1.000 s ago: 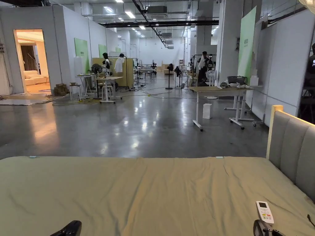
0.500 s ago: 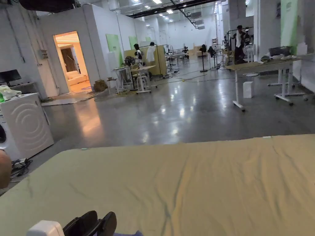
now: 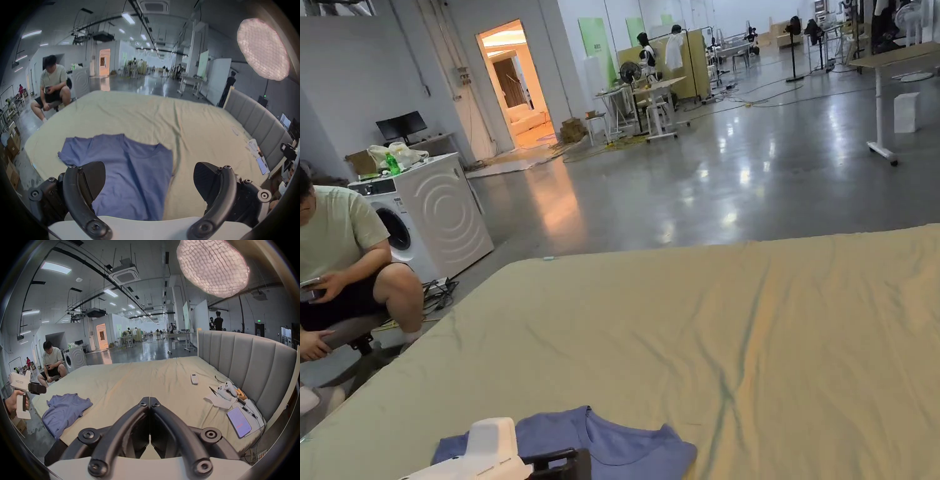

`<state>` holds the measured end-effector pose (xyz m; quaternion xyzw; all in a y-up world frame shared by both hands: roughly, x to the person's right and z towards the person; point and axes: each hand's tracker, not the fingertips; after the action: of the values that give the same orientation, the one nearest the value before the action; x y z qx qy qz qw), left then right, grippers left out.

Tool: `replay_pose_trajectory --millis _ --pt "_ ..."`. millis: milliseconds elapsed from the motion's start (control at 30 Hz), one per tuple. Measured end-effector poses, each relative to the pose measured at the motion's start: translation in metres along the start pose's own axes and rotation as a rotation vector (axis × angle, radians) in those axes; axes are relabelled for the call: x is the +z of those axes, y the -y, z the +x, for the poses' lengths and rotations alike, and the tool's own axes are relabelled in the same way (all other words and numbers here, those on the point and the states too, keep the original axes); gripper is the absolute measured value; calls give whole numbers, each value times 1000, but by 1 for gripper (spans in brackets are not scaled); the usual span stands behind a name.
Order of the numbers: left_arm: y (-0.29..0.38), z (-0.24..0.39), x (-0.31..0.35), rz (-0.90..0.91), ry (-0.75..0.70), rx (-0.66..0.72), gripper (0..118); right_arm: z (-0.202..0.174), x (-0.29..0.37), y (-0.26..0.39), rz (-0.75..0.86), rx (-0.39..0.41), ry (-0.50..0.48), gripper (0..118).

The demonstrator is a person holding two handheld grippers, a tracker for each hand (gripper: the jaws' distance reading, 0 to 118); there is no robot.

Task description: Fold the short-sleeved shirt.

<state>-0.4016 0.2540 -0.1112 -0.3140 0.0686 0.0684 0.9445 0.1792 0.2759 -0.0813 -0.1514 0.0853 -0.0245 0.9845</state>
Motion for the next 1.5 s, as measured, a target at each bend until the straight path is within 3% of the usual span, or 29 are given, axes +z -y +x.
replay_pose_trajectory --millis 167,433,633,767,867,933,1067,1200,1400,1500 --pt "14 -15 -92 -192 -23 -128 109 12 -23 30 -91 4 29 1" --pt "31 -35 -184 -320 -54 -29 103 6 -39 40 -241 9 106 1" --pt "43 -34 -204 -373 -63 -52 96 3 -46 51 -306 30 144 1" --pt "33 -25 -190 -383 -46 -82 59 -1 -44 54 -328 -4 109 1" --pt "30 -25 -183 -376 -47 -51 8 -3 -39 53 -330 -4 98 1" --pt "28 -31 -180 -364 -98 -31 5 -3 -31 50 -317 1 91 1" --pt "19 -59 -163 -250 -82 154 4 3 -11 43 -277 2 66 1" --pt "-32 -67 -89 -140 -64 231 4 10 6 43 -254 -7 55 1" --pt "-131 -81 3 133 -62 181 4 23 24 56 -256 -94 36 1" --pt "-184 -55 19 200 -52 25 4 28 33 59 -256 -140 44 1"
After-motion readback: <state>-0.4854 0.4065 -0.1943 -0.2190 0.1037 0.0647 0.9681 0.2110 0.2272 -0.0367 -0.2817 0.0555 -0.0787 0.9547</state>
